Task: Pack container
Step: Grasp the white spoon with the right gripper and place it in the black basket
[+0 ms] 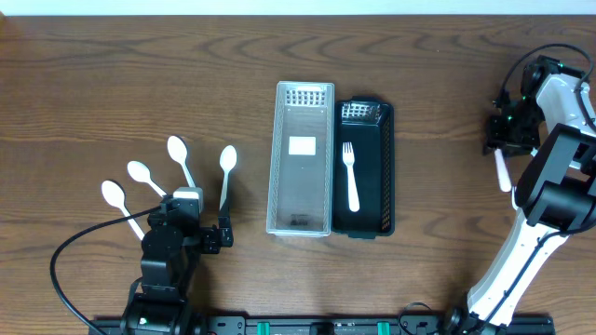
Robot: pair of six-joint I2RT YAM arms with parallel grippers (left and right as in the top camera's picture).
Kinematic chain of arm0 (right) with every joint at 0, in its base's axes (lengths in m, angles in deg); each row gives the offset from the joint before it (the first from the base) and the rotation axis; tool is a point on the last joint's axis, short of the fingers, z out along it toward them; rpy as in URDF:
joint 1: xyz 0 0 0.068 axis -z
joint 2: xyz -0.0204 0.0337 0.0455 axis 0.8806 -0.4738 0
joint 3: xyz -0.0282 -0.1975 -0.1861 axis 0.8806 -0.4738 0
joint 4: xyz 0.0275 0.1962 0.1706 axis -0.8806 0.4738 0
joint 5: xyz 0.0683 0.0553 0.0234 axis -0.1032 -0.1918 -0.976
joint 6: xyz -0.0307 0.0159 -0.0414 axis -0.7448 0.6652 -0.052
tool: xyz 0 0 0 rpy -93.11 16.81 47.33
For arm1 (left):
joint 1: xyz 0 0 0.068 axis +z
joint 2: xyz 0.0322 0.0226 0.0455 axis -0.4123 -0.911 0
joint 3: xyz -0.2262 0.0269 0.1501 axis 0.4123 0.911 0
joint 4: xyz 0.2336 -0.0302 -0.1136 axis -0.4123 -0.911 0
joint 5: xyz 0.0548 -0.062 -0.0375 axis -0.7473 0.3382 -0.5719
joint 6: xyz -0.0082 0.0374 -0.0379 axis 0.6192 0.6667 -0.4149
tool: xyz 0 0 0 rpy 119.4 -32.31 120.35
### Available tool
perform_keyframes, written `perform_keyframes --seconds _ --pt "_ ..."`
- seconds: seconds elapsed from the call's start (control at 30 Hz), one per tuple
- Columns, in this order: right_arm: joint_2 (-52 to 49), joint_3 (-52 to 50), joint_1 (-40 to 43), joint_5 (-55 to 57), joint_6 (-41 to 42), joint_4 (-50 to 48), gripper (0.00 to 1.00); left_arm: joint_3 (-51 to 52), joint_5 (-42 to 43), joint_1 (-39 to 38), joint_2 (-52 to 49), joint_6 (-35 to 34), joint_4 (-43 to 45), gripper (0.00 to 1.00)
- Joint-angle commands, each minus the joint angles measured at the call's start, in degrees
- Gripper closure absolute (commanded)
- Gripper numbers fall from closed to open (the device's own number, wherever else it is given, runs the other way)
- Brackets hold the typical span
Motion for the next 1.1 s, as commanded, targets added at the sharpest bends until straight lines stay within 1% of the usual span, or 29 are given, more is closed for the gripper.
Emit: perform_keyframes --seconds 0.0,0.03,0.1,0.23,0.3,0.47,0.57,0.67,0.83,0.97,1.07 --pt "-1.9 -0.46 0.46 -1.88 1.38 -0.17 0.66 -1.05 -0.85 -0.04 -0.15 -0.92 0.02 0.02" --pt "-1.9 -0.46 0.46 -1.88 2.01 -0.17 0.72 -1.05 -0.85 -0.04 -0.15 -0.92 0.02 0.02" --pt "-1.9 -0.46 0.44 -1.88 2.67 -0.17 0.8 -1.05 -0.85 -0.04 -0.15 -0.92 0.02 0.02" --pt "-1.9 -0.44 0.39 -1.88 3.58 -0.17 0.81 -1.05 -0.85 -0.04 -0.15 -0.92 0.02 0.02" --pt "-1.9 -0.44 0.39 -1.9 4.59 -0.09 0.85 -1.05 -0.85 -0.04 -0.15 -0.92 0.02 0.02" --pt "-1.42 -0.2 -0.22 -2.91 6.91 1.33 0.91 -1.05 -0.85 -0.04 -0.15 -0.92 0.02 0.02" --pt "0.72 0.26 -1.66 -3.61 8.24 2.27 0.93 -1.05 -0.85 -0.04 -0.15 -0.92 0.02 0.02" --pt "4.94 0.52 -4.22 -4.22 8.92 2.43 0.93 -1.05 -0.85 -0.04 -0.15 -0.92 0.02 0.02" --pt "15.78 0.76 -11.02 -4.22 10.78 2.38 0.94 -1.05 -0.85 -0.04 -0.15 -0.92 0.02 0.02" --pt "24.02 0.76 -18.58 -4.22 14.51 2.67 0.97 -1.05 -0.85 -0.04 -0.15 -0.92 0.02 0.02" --pt "27.28 0.76 -24.74 -4.2 19.04 3.08 0.99 -1.05 -0.85 -0.04 -0.15 -0.92 0.0 0.02"
